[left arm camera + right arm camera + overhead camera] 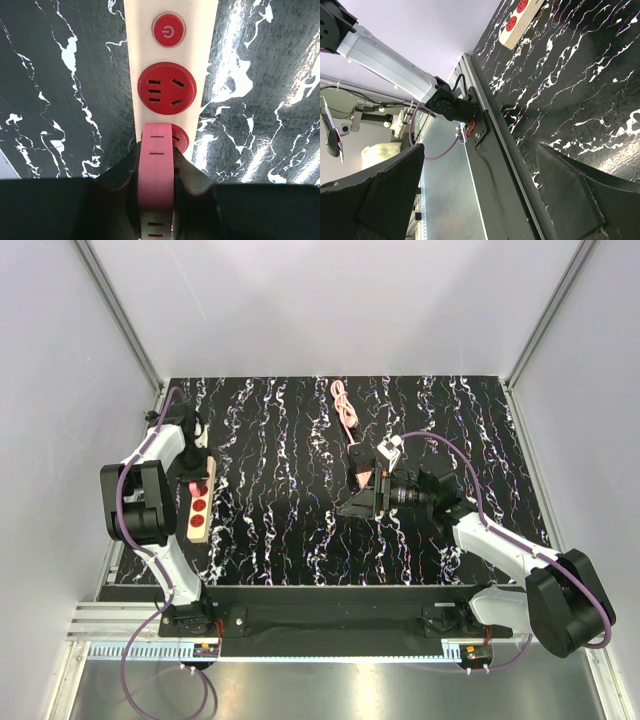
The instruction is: Insert the plug
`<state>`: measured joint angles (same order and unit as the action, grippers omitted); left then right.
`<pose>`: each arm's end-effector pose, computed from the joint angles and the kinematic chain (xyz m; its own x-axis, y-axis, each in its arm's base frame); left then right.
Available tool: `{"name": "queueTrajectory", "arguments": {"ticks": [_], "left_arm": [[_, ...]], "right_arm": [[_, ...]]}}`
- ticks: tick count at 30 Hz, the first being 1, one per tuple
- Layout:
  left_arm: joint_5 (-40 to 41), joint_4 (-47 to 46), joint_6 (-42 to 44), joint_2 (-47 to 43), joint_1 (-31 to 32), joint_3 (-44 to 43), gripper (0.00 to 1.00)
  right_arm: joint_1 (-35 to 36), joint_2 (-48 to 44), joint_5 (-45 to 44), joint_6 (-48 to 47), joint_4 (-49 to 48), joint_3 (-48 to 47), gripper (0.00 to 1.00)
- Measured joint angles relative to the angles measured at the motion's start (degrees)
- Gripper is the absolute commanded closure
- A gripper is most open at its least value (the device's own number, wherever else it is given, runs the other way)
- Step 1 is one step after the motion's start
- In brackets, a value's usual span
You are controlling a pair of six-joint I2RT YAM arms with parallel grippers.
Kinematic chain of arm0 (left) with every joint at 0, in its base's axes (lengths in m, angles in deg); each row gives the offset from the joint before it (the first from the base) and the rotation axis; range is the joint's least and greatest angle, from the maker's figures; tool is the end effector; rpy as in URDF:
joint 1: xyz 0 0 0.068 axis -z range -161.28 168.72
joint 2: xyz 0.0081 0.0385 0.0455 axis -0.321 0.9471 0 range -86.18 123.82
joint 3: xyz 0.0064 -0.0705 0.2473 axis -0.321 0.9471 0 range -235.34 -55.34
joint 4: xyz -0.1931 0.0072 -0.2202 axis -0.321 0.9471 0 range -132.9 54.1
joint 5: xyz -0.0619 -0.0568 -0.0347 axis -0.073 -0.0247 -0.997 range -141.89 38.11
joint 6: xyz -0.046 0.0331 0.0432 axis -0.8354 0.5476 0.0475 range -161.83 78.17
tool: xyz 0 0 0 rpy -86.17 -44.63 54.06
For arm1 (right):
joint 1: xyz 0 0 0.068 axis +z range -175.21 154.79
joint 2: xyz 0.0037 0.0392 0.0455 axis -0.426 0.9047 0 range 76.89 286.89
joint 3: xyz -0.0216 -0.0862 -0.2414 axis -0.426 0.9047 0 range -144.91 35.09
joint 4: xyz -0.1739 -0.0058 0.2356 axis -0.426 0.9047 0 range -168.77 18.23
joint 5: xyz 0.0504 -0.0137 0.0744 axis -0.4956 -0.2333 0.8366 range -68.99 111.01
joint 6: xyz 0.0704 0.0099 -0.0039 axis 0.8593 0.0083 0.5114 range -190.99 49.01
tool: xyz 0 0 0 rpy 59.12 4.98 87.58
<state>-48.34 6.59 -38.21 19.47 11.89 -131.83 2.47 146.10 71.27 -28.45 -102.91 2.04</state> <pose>0.3821 0.0494 0.1391 -0.9798 -0.0540 -0.1926 -0.0692 0.9949 0.0729 0.2458 0.1799 0.2063 -0.7869 0.0753 -0.6124 -0.5849 0.2252 0.7792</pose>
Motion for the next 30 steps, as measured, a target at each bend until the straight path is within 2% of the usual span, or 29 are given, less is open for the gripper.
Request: {"name": "queueTrajectory", "arguments": {"ticks": [3, 6, 30], "left_arm": [[0.8, 0.0, 0.0, 0.0, 0.0, 0.0, 0.60], [1.7, 0.0, 0.1, 0.0, 0.0, 0.0, 0.58], [2.7, 4.1, 0.4, 0.1, -0.1, -4.2, 0.58]], "right_arm": [[0.0, 0.0, 0.0, 0.0, 0.0, 0.0, 0.00], [0.0, 0.0, 0.0, 0.0, 0.0, 0.0, 0.00], [0.0, 0.0, 0.0, 0.3, 0.0, 0.1, 0.00]]}}
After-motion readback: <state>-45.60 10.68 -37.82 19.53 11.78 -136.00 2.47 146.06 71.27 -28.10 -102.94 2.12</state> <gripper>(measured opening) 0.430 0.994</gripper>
